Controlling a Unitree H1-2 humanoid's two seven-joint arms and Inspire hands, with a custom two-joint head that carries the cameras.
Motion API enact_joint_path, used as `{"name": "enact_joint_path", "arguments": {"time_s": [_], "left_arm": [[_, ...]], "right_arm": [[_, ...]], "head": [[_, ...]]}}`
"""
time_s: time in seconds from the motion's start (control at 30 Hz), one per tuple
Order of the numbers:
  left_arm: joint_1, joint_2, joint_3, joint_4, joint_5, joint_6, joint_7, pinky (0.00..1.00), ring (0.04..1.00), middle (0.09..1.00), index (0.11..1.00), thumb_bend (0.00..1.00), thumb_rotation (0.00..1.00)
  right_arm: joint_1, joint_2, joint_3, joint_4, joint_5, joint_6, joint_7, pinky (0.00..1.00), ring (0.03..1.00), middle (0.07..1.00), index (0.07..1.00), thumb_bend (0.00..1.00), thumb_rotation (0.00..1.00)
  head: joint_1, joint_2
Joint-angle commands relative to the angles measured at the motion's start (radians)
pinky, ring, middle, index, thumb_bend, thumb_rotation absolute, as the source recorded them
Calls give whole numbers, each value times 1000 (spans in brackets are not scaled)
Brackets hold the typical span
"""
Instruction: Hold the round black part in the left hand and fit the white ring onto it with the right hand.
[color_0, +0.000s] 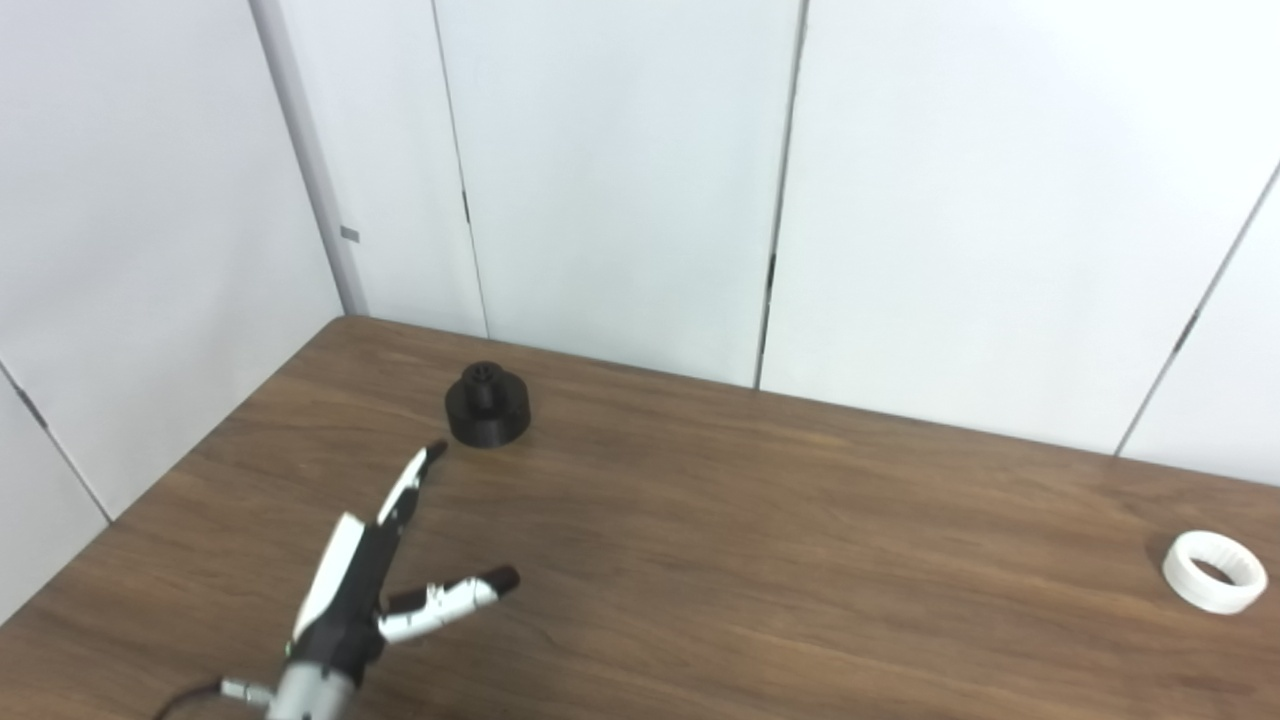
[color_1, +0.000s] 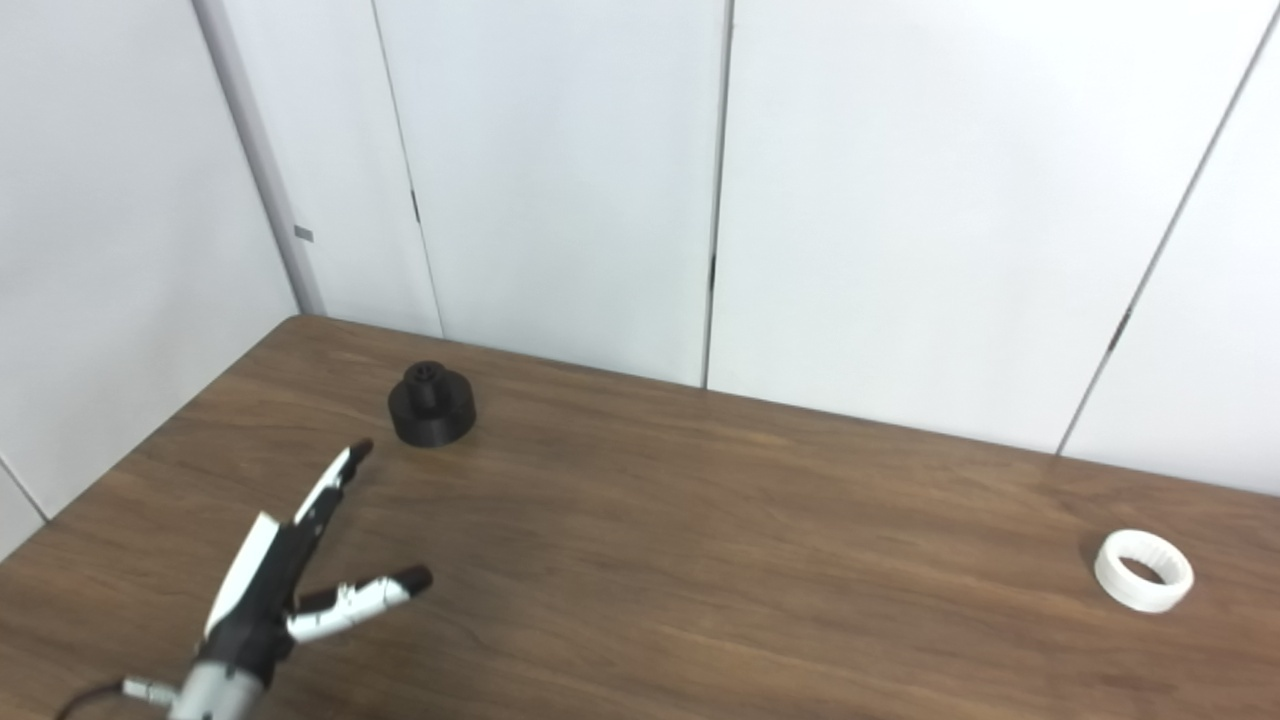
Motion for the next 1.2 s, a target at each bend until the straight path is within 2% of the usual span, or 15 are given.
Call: {"name": "enact_joint_path", "arguments": {"time_s": [0.0, 0.2, 0.37, 0.67, 1.03, 1.17], "left_arm": [[-38, 31, 6, -18, 29, 10, 1, 1000, 1000, 1000, 985, 1000, 497], [-133, 109, 5, 44, 117, 46, 0, 1000, 1000, 1000, 971, 1000, 495], [-205, 155, -1, 142, 199, 87, 17, 1000, 1000, 1000, 970, 1000, 560], [-314, 228, -18, 360, 262, 64, 80, 1000, 1000, 1000, 970, 1000, 609], [-470, 261, -62, 631, 242, 54, 125, 1000, 1000, 988, 929, 1000, 551], [-525, 270, -105, 709, 264, 85, 120, 1000, 1000, 982, 924, 1000, 590]], "right_arm": [[-2, -3, 6, -30, -1, -20, 5, 1000, 1000, 1000, 1000, 669, 1000], [-3, -4, 12, -25, 1, -22, 8, 1000, 1000, 1000, 1000, 671, 1000], [-2, -6, 18, -30, 1, -19, 10, 1000, 1000, 1000, 1000, 670, 1000], [-6, -5, 17, -22, 7, -25, 9, 1000, 1000, 1000, 1000, 667, 998], [-2, 0, 20, -32, 0, -18, 1, 1000, 1000, 1000, 1000, 682, 1000], [-1, 3, 19, -35, -8, -15, -7, 1000, 1000, 1000, 1000, 688, 1000]], "head": [[1, 1], [3, 4], [2, 5], [-1, 10], [-15, 15], [-15, 15]]}}
